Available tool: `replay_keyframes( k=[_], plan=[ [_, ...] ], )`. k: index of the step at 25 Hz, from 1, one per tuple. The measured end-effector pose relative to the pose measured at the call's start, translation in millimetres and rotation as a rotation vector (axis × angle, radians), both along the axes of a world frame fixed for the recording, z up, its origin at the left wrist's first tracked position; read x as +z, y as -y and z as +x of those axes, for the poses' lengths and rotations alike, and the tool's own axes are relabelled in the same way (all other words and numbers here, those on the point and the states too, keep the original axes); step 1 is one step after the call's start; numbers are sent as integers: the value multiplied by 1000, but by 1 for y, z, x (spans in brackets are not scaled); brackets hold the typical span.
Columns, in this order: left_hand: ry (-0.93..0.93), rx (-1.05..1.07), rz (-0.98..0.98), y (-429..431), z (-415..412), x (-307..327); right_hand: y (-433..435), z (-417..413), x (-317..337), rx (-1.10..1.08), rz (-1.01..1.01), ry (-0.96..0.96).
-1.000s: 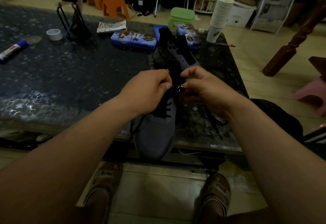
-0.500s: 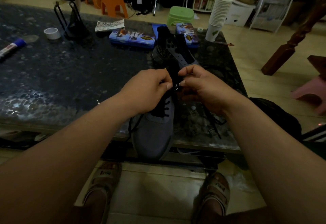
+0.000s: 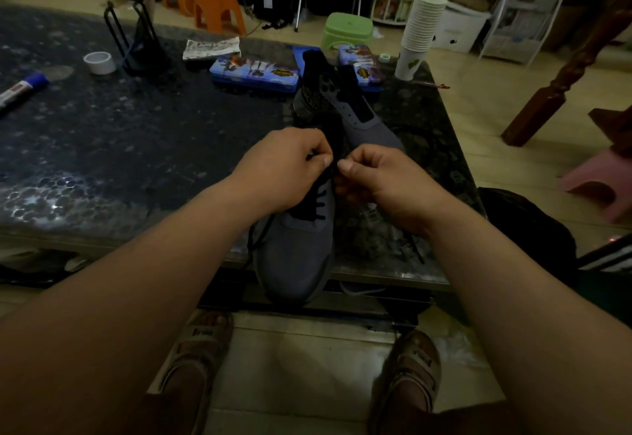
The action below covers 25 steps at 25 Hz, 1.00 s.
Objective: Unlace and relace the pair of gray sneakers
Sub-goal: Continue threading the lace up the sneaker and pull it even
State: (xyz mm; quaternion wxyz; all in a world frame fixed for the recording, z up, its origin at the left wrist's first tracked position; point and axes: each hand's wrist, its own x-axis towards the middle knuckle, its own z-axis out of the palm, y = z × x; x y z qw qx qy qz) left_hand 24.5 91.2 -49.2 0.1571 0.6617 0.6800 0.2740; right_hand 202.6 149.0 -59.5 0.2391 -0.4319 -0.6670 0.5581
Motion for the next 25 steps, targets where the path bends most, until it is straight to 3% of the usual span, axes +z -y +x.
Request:
replay_keyframes(
  k=[2, 5, 6, 7, 10, 11, 12, 15, 17, 20, 21, 22, 25],
  plan=[
    [96, 1, -50, 2, -4, 4, -1, 3, 4, -157, -135, -211],
    [281, 27, -116, 9, -11, 9, -12, 20, 16, -340, -512, -820],
    [329, 42, -119, 12, -13, 11, -13, 24, 19, -368, -562, -868],
    [377, 59, -108, 14, -14, 12, -13, 27, 19, -375, -509, -746],
    [469, 95, -13, 16, -16, 14, 4, 19, 10, -88, 75, 86],
    [482, 99, 8, 16, -15, 14, 10, 14, 6, 10, 184, 200],
    [498, 99, 21, 15, -15, 14, 12, 10, 1, 43, 183, 196],
    [579, 125, 29, 12, -14, 13, 7, 12, -1, -164, -56, -93],
    [598, 142, 9, 12, -14, 12, 1, 22, 6, -368, -273, -393],
    [571, 133, -15, 13, -12, 7, -5, 32, 14, -419, -538, -871],
    [566, 146, -7, 13, -12, 5, -3, 32, 17, -419, -521, -863],
    [546, 169, 5, 13, -13, 2, -1, 31, 18, -399, -405, -696],
    [321, 204, 1, 19, -18, -8, 12, 24, 9, -135, 148, 107]
  ],
)
